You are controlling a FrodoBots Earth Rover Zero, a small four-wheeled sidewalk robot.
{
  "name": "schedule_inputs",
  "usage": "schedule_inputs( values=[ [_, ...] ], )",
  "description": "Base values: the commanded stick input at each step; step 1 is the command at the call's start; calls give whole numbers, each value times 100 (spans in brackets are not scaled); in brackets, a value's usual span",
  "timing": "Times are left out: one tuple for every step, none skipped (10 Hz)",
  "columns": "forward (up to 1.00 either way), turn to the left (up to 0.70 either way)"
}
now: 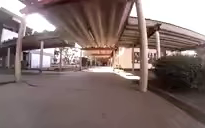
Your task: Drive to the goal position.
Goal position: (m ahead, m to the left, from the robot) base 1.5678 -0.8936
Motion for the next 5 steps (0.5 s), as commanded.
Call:
schedule_inputs(
  values=[
    [70,0],
    [70,0],
    [70,0],
    [70,0],
    [70,0]
  ],
)
